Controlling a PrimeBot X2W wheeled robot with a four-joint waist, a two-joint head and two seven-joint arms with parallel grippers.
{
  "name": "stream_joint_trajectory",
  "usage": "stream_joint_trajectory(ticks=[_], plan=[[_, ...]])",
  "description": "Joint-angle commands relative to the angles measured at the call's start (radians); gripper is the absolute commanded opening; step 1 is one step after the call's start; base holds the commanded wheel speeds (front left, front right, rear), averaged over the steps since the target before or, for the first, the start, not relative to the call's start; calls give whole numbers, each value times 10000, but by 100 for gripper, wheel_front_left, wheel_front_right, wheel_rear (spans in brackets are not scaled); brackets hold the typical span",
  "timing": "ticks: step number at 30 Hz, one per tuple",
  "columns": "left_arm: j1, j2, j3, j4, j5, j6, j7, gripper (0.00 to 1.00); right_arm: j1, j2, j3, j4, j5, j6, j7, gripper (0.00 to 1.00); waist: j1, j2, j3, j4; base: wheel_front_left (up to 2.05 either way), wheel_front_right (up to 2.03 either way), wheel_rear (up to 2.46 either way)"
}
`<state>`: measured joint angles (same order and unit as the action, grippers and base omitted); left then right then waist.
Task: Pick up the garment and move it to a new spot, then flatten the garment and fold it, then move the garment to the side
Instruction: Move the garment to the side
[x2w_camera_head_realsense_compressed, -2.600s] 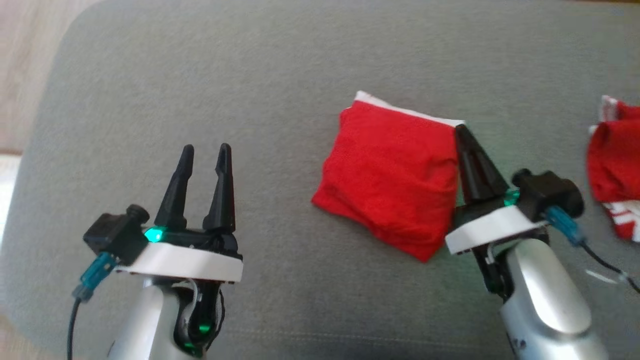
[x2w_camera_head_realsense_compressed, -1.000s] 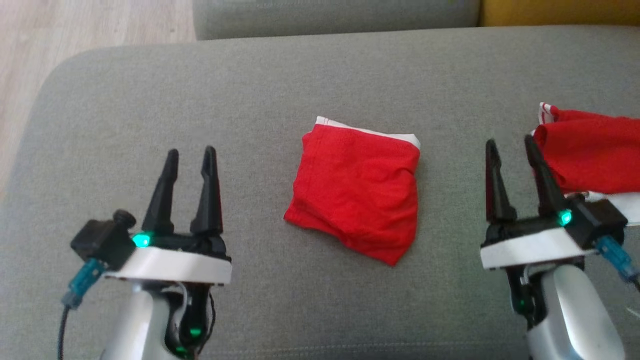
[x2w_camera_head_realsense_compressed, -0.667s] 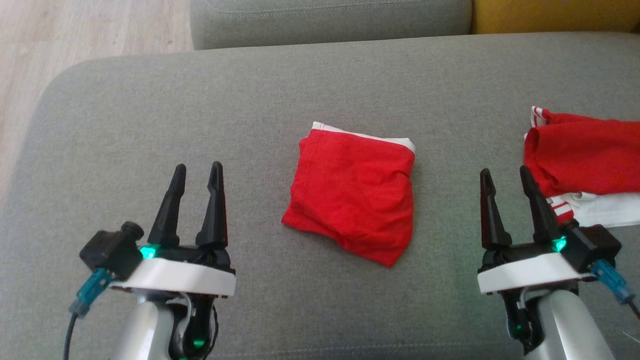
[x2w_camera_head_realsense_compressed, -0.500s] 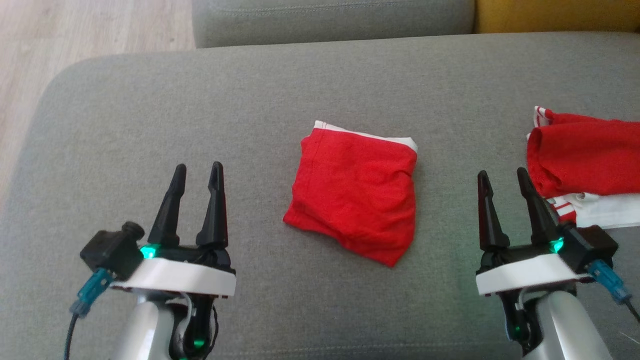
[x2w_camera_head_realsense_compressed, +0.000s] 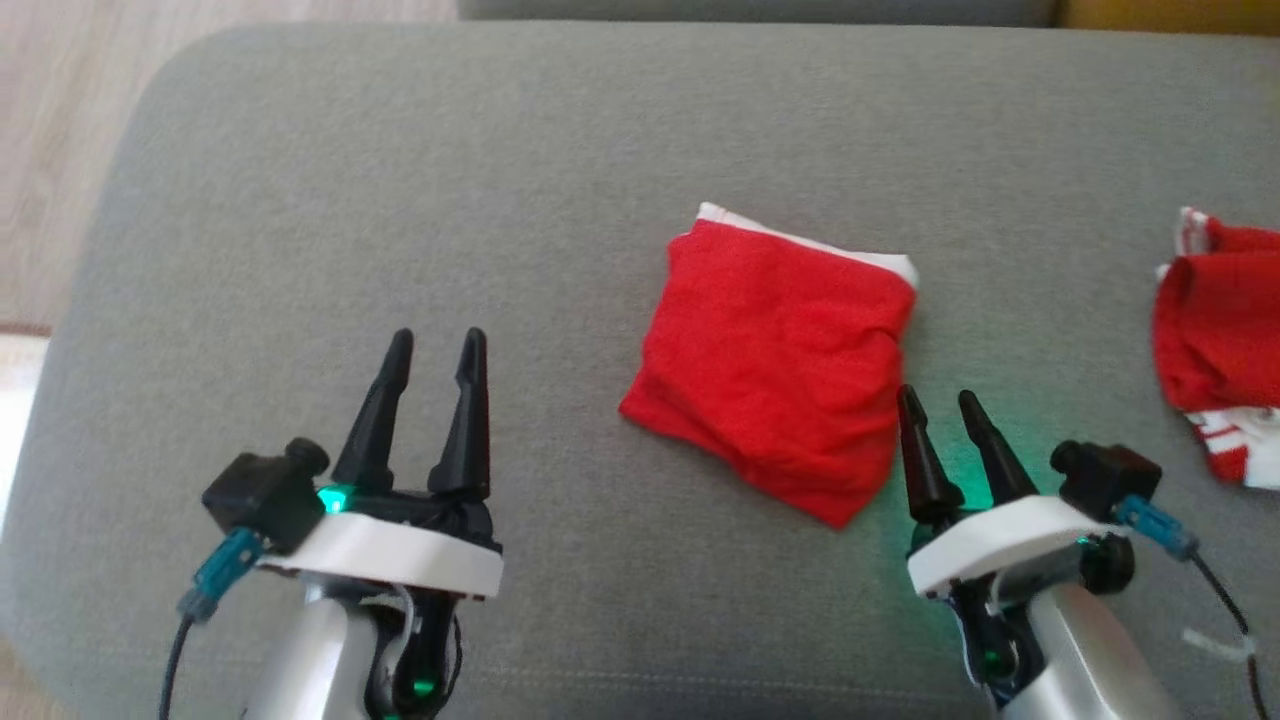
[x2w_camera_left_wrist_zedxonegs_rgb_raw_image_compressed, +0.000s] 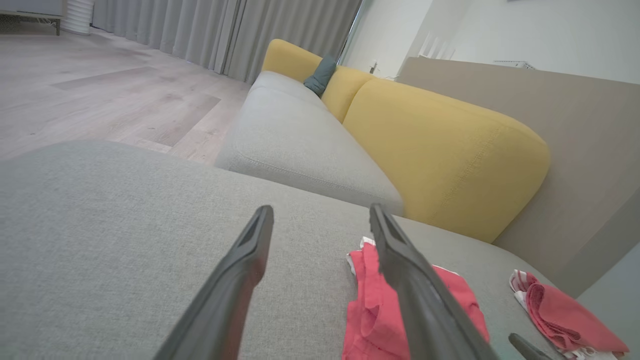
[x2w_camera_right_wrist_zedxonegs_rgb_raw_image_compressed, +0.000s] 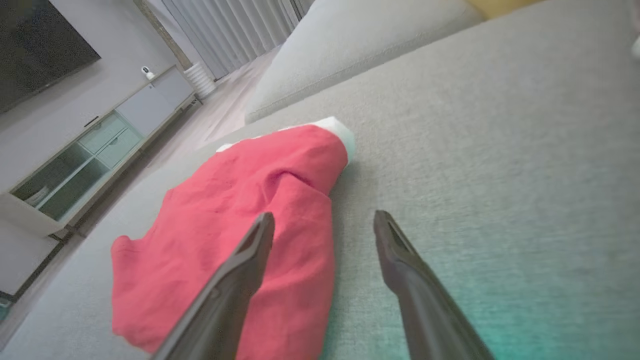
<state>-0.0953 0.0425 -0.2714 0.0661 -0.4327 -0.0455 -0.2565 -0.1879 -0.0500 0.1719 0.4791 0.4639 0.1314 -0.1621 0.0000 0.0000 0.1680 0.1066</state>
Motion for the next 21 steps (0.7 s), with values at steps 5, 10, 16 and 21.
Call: stream_joint_trajectory(ticks=[5, 10, 16, 21], plan=[[-637, 77, 173, -269, -70, -1, -53, 100, -1039, -3, 649, 837, 1018, -7, 265, 100, 0, 0, 393, 615, 0, 0, 0], [-683, 77, 152, -223, -85, 7, -53, 100, -1599, -3, 1026, 1743, 1310, -7, 421, 100, 0, 0, 528, 867, 0, 0, 0], [-735, 77, 264, -223, -46, 16, -53, 100, -2182, -3, 1240, 2929, 1047, -7, 609, 100, 0, 0, 629, 864, 0, 0, 0], [-801, 77, 387, -213, 47, 5, -53, 100, -2607, -3, 1531, 3308, 1095, -7, 475, 0, 0, 0, 678, 545, 0, 0, 0]])
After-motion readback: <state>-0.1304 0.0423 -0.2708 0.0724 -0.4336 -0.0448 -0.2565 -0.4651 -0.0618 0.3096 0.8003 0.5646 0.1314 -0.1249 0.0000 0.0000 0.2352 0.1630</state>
